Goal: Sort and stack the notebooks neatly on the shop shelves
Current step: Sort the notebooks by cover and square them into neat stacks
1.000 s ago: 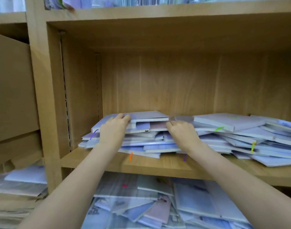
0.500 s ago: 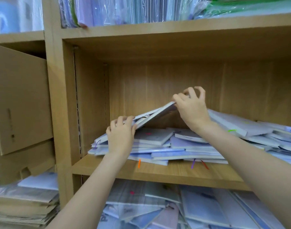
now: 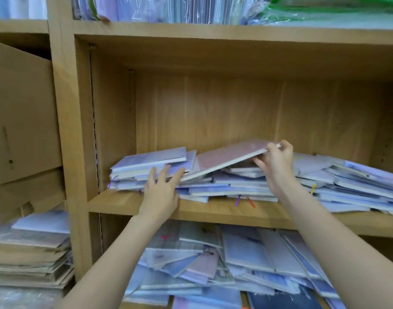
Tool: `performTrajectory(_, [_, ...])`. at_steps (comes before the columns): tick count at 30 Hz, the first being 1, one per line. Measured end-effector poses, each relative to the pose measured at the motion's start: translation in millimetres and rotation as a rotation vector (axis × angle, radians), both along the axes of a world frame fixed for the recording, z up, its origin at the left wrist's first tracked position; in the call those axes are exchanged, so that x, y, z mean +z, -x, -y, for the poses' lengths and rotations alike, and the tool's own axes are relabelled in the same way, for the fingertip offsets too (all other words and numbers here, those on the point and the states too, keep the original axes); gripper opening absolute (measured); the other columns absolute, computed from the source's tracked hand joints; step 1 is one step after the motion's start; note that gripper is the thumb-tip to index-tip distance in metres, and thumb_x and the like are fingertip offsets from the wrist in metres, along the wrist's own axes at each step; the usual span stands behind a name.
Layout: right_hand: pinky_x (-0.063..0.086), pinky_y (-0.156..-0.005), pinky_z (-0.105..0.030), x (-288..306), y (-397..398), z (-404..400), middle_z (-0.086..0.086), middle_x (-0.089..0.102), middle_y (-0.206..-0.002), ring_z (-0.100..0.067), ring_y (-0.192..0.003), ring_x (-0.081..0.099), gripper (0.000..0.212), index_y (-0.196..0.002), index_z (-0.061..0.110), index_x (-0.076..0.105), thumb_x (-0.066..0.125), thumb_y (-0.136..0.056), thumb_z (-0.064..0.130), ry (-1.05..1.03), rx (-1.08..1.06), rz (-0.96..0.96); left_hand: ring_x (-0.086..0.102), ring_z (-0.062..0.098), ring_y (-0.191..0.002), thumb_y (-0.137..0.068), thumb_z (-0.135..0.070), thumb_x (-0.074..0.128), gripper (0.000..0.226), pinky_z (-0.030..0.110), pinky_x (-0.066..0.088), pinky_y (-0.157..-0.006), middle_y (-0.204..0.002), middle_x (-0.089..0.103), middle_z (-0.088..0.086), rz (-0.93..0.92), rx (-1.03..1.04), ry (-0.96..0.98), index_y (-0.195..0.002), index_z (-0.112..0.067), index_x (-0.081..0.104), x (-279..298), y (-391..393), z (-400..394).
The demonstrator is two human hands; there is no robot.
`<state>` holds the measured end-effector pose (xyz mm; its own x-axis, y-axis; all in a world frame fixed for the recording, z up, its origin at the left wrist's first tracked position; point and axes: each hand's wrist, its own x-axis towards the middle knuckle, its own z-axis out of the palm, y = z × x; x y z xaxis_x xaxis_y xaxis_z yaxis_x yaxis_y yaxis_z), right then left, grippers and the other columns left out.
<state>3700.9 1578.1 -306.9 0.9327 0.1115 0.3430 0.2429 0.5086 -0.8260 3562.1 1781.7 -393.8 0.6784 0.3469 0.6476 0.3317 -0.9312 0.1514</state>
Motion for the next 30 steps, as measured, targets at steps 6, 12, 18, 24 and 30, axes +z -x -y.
performTrajectory(6, [0.048, -0.092, -0.049, -16.5, -6.9, -14.6, -0.013, 0.055, -0.111, -0.036, -0.105, 0.059, 0.045, -0.106, 0.020, 0.035, 0.068, -0.076, 0.022, 0.308, -0.289, -0.105, -0.001, 0.037, -0.143, -0.096, -0.019, 0.040, 0.070, 0.052, 0.014, -0.112, -0.158, -0.001, 0.003, -0.223, 0.032, 0.053, -0.146, -0.038, -0.005, 8.9, 9.4, 5.9])
performTrajectory(12, [0.048, -0.090, -0.040, 27.4, 26.4, 15.9, 0.002, 0.054, -0.104, -0.023, -0.101, 0.056, 0.044, -0.117, 0.024, 0.043, 0.052, -0.082, 0.000, 0.143, -0.425, 0.135, -0.009, 0.042, -0.141, -0.093, -0.007, 0.037, 0.075, 0.057, 0.016, -0.111, -0.157, -0.006, 0.008, -0.388, -0.031, 0.190, -0.146, -0.038, -0.008, 15.6, 4.2, -1.5])
performTrajectory(18, [0.031, -0.082, -0.018, 80.8, 66.4, 73.4, 0.006, 0.050, -0.127, -0.010, -0.103, 0.043, 0.041, -0.130, 0.020, 0.041, 0.040, -0.091, 0.006, 0.258, -0.665, 0.373, 0.023, 0.034, -0.138, -0.091, -0.009, 0.043, 0.059, 0.045, 0.029, -0.108, -0.153, 0.022, 0.012, -0.167, -0.066, 0.269, -0.146, -0.023, 0.025, 38.0, 17.0, 15.9])
performTrajectory(24, [0.053, -0.076, -0.046, 17.2, 92.2, 101.2, -0.003, 0.057, -0.114, -0.026, -0.087, 0.063, 0.029, -0.115, 0.034, 0.041, 0.047, -0.091, 0.020, 0.377, -0.433, 0.575, 0.059, 0.012, -0.106, -0.094, -0.025, 0.052, 0.053, 0.027, 0.047, -0.086, -0.125, 0.054, -0.003, 0.036, -0.779, 1.133, -0.138, -0.042, 0.026, 18.3, 71.2, 107.4])
performTrajectory(30, [0.037, -0.053, -0.034, -112.2, 105.2, 108.8, -0.004, 0.058, -0.084, -0.021, -0.053, 0.045, 0.028, -0.113, 0.042, 0.042, 0.049, -0.089, 0.030, 0.403, -0.294, 0.487, 0.060, 0.019, -0.093, -0.089, 0.008, 0.051, 0.077, 0.025, 0.055, -0.074, -0.115, 0.048, 0.013, -0.185, -0.734, 1.024, -0.132, -0.048, 0.021, -80.6, 85.7, 109.1])
